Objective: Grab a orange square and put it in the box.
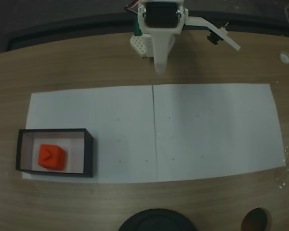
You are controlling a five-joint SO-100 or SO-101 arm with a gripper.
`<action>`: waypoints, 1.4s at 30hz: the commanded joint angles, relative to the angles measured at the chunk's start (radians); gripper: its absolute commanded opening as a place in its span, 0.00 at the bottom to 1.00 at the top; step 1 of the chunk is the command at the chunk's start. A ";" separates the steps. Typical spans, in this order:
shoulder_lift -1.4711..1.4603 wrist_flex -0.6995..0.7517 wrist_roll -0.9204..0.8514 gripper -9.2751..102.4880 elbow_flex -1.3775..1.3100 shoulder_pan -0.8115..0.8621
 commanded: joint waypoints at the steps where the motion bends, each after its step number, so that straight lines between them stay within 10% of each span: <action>1: 0.158 -0.069 -0.006 0.08 0.178 -0.002; 18: 0.778 -0.479 -0.101 0.08 0.908 0.003; 42: 1.273 -0.611 -0.115 0.09 1.399 0.098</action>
